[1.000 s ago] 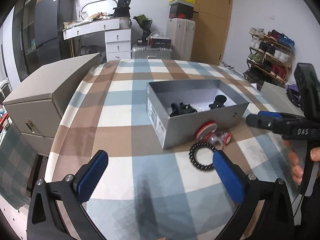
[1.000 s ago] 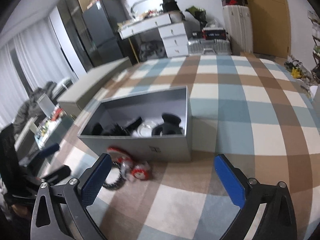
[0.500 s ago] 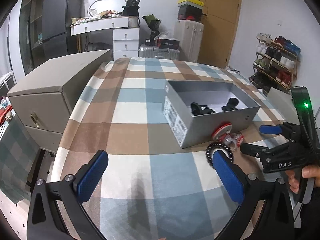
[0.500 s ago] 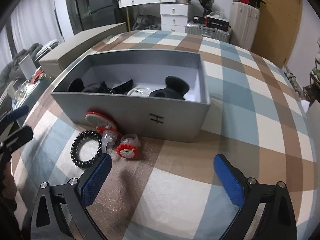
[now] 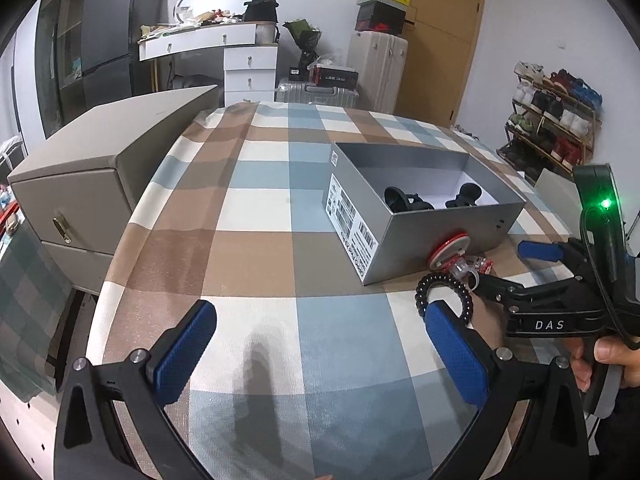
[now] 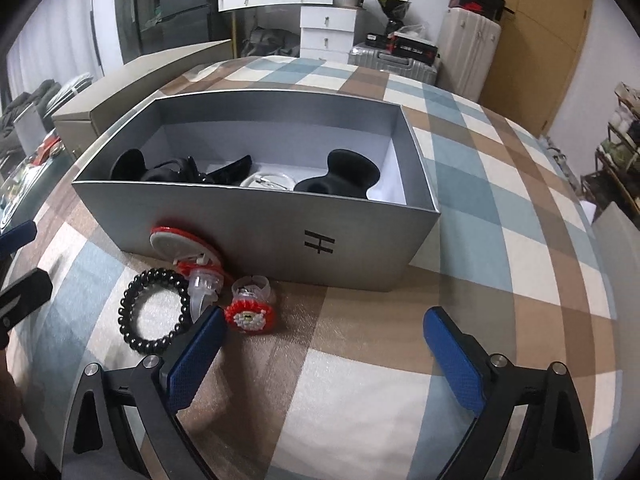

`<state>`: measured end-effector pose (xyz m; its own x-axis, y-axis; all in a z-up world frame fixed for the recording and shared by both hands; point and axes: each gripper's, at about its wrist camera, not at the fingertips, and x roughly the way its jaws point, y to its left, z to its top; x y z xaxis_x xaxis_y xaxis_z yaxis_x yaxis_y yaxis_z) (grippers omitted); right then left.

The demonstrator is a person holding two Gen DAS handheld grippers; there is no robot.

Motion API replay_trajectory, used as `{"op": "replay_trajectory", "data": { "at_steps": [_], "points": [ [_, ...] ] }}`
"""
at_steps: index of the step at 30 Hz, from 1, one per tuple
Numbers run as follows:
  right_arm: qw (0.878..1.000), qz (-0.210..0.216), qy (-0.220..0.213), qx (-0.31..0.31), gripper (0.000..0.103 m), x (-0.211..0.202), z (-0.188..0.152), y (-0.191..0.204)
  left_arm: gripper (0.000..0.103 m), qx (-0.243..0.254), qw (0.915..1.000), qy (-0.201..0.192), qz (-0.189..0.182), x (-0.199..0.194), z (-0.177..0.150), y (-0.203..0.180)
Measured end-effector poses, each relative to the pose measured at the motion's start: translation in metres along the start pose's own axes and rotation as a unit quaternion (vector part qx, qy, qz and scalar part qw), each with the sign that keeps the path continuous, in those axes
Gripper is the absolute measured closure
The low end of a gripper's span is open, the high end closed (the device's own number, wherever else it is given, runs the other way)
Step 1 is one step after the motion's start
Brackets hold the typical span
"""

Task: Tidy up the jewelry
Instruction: 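Grasp a red clip with the right tool while the left tool grasps the coiled hair tie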

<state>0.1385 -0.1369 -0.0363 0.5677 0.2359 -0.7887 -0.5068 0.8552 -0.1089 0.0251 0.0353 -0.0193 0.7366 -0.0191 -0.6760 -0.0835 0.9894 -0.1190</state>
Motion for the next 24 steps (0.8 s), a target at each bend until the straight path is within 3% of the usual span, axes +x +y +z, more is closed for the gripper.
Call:
{"op": "replay_trajectory", "data": {
  "at_steps": [11,16,19,24],
  "points": [
    [0.999,0.035,-0.013,-0.025,0.039,-0.006,-0.001,0.015,0.001,0.008,1.0,0.005,-0.002,0.001,-0.001,-0.003],
    [0.997,0.072,-0.013,-0.031,0.071,-0.009,-0.001,0.021,0.001,0.01,0.9999,0.006,-0.003,0.001,-0.001,-0.003],
    [0.996,0.079,-0.011,-0.028,0.082,-0.01,-0.002,0.023,0.001,0.009,0.9999,0.008,-0.002,0.002,-0.001,-0.003],
    [0.994,0.099,-0.013,-0.032,0.083,-0.016,-0.001,0.024,0.001,0.008,0.9999,0.01,-0.002,0.002,0.0,-0.003]
  ]
}}
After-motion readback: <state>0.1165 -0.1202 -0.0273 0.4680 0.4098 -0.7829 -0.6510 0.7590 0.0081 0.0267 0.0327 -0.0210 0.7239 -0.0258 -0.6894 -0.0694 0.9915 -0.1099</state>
